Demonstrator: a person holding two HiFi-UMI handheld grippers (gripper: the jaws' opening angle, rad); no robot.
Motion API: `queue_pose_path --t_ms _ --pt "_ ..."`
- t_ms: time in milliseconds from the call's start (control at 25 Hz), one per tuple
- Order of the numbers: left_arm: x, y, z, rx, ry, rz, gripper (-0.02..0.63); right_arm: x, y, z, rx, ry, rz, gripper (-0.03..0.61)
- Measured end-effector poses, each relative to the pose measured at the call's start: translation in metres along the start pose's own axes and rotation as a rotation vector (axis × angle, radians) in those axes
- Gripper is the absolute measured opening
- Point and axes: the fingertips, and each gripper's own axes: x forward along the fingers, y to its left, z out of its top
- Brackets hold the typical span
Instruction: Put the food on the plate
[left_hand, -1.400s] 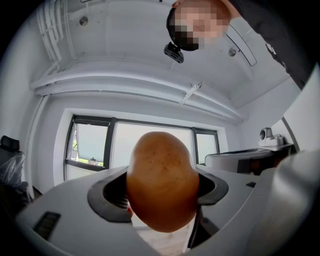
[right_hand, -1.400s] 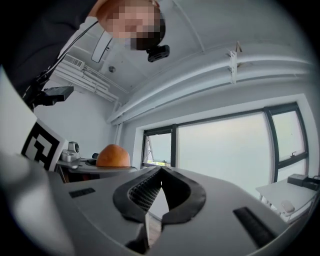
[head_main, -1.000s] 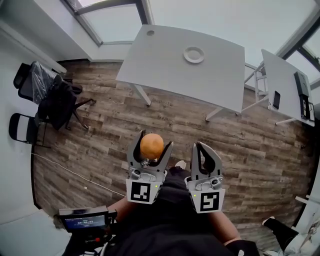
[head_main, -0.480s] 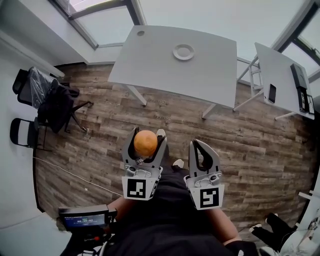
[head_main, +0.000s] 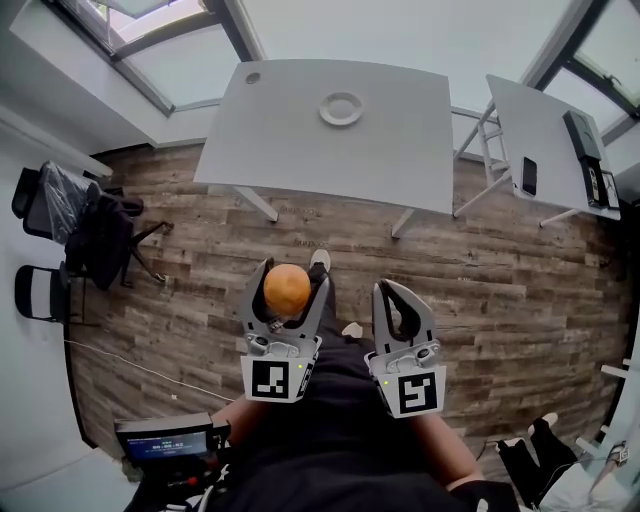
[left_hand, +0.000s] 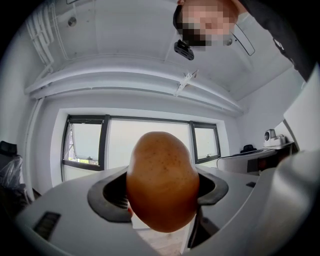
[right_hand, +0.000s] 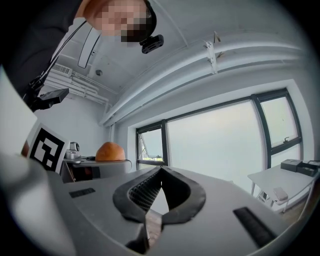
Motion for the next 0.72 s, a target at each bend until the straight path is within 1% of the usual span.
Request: queue_pose_path --t_ms 160,320,440,480,600,720 --pt "0.025 0.001 -0.016 -0.019 0.019 -0.031 0.342 0.02 -0.017 -0.01 0.008 0.009 -0.024 0.006" --pt "0.045 0.016 -0.023 -0.045 0.021 -0.043 0.342 0.042 -0.024 -0.011 0.002 0.011 -0.04 0.006" --pt "0.065 0.033 -0.022 -0.031 0.005 -0.038 0.342 0.065 -0.034 -0.017 0.03 0.029 -0.06 0.006" --pt "0.072 0.04 -0.024 -0.03 0.013 -0.033 0.342 0.075 -0.037 -0.019 0.036 0.036 -0.065 0.006" --pt "0.094 0.061 -0.032 -0.062 0.043 -0.032 0.342 0.108 -0.046 -0.022 0.051 0.06 -0.071 0.006" --pt "0.116 0.084 -0.034 -0.061 0.054 -0.035 0.342 0.143 -0.049 -0.02 0.037 0.077 -0.075 0.006"
